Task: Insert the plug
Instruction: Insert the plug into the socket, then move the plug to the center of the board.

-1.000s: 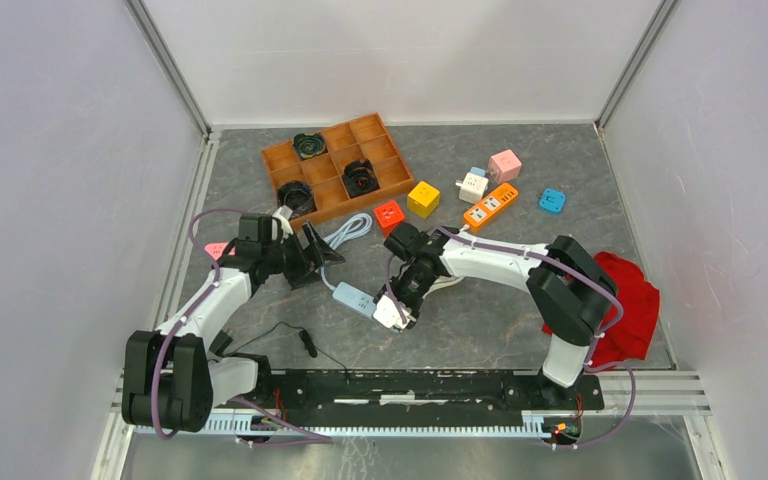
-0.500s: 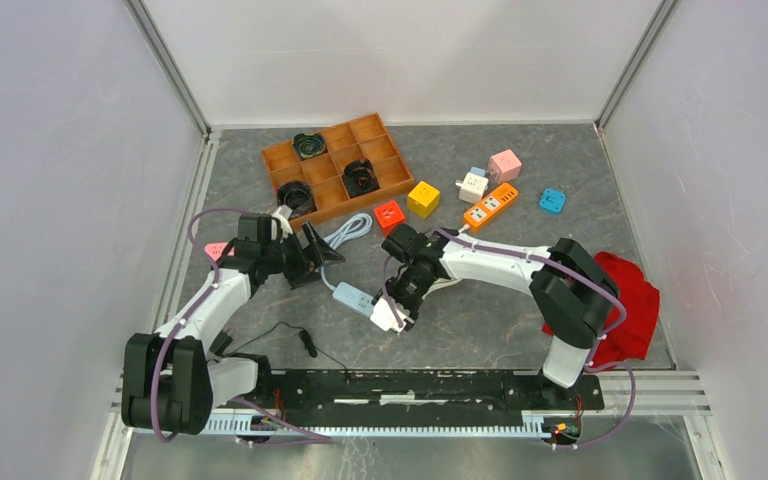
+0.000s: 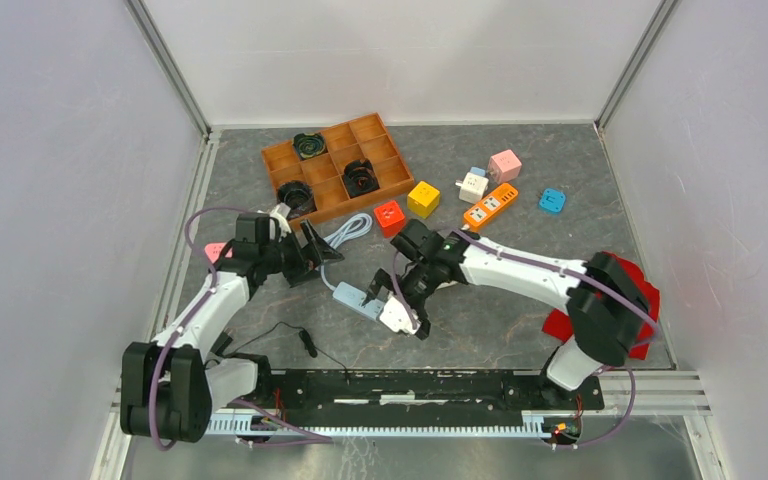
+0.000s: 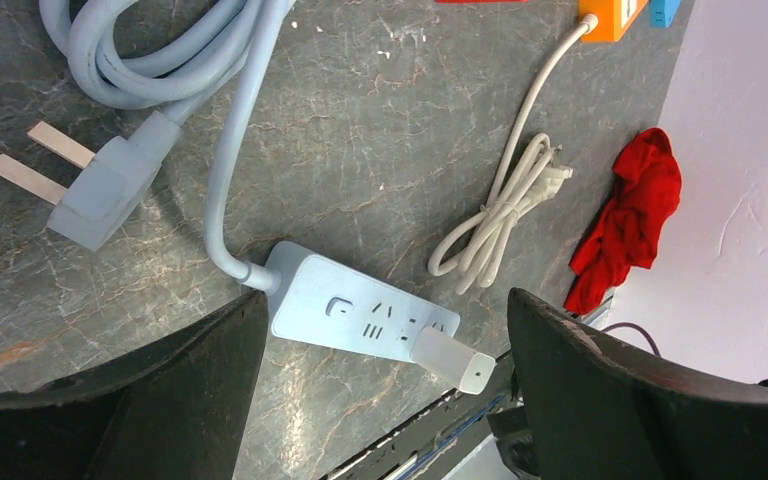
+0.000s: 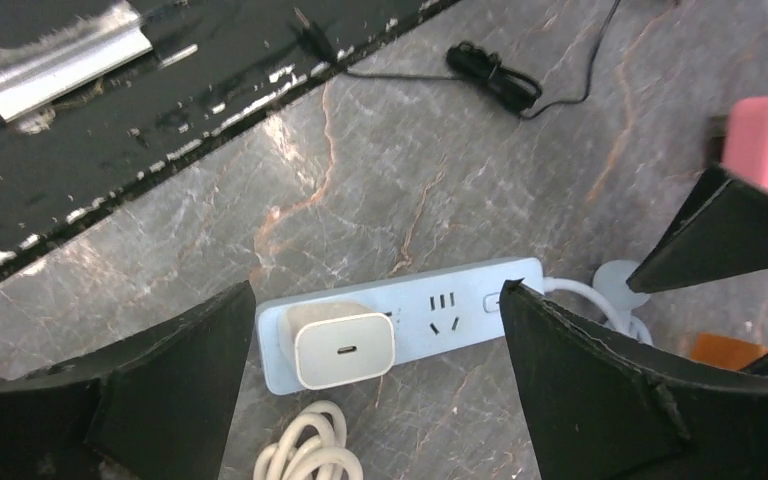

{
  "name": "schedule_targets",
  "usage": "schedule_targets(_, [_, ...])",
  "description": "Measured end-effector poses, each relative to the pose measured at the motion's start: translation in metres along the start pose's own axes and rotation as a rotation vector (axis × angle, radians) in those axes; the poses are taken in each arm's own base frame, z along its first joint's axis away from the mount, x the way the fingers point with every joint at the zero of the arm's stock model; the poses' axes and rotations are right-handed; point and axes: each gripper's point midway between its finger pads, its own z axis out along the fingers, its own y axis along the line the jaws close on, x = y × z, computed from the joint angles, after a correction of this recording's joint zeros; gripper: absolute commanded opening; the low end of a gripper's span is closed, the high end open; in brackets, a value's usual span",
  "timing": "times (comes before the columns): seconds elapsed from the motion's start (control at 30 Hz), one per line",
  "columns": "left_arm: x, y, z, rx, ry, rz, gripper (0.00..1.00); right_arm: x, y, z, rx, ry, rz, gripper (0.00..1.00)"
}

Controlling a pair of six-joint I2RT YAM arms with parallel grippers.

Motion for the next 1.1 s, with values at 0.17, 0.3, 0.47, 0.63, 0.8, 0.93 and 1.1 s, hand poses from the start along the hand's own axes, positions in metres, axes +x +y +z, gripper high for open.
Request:
schedule_targets(0.17, [-0.004, -0.009, -0.008, 0.024, -0.035, 0.029, 0.99, -0.027, 0.003, -0.012, 0.124, -0.067, 0.015, 0.98])
schedule_targets(0.3, [-0.010, -0.023, -0.021, 0.062, -0.098, 0.091, 1.00, -0.039, -0.010, -0.034, 0.330, -0.058, 0.118, 0.98])
schedule_targets(0.47, [-0.016, -0.036, -0.035, 0.094, -0.167, 0.153, 1.00, -0.052, -0.062, -0.093, 0.725, -0.032, 0.290, 0.98])
schedule_targets(0.63, [-0.008, -0.045, -0.035, 0.109, -0.161, 0.204, 1.00, -0.034, -0.085, -0.146, 1.075, -0.006, 0.540, 0.98])
schedule_targets(0.8, [0.011, -0.058, -0.028, 0.097, -0.122, 0.302, 1.00, 0.018, -0.082, -0.169, 1.264, 0.078, 0.840, 0.98])
schedule_targets(0.93, [0.013, -0.080, -0.029, 0.099, -0.131, 0.411, 1.00, 0.064, -0.074, -0.174, 1.351, 0.184, 1.056, 0.93])
schedule_targets(1.1, [0.001, -0.072, -0.032, 0.020, -0.183, 0.435, 1.00, 0.102, -0.061, -0.166, 1.393, 0.266, 1.184, 0.70])
